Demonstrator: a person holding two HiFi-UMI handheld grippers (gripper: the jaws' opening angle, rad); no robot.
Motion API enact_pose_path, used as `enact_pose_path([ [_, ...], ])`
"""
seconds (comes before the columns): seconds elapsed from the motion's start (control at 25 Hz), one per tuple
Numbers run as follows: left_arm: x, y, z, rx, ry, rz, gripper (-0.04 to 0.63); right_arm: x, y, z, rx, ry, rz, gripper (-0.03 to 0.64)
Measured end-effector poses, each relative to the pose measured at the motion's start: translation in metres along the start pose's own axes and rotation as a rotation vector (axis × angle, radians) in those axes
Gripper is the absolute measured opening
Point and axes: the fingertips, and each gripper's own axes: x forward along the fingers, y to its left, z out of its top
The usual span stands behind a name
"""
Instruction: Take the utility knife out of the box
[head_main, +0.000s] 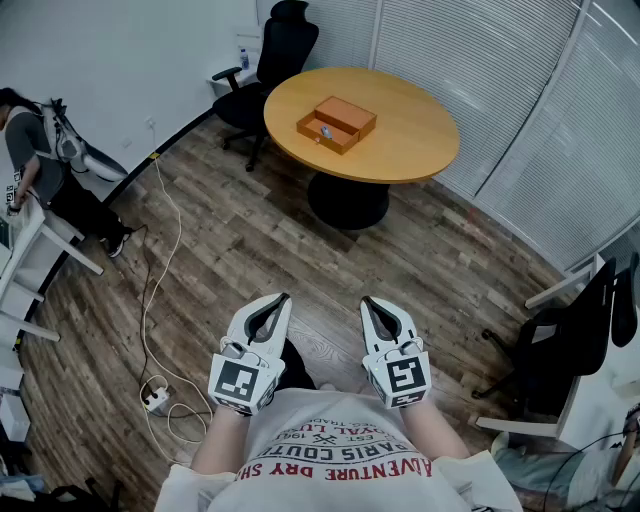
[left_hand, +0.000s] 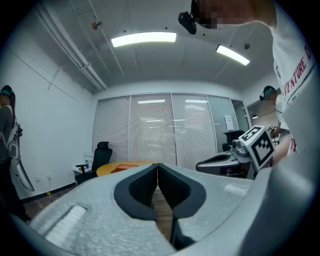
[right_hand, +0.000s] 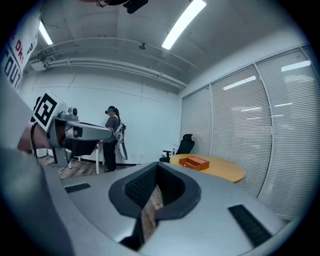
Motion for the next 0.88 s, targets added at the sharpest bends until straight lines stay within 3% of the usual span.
enact_pose_path([
  [0.64,-0.009,0.010,-0.022,-0.027,0.060,0.024,0.011,-0.001,0.004,-0.019,0.078,0.017,-0.036,0.008],
  [0.88,0.009,0.016,-0.027,-0.024,0.078,-0.004,0.011,0.013,-0.001,-0.027,0.111,0.024,-0.024,0.008],
])
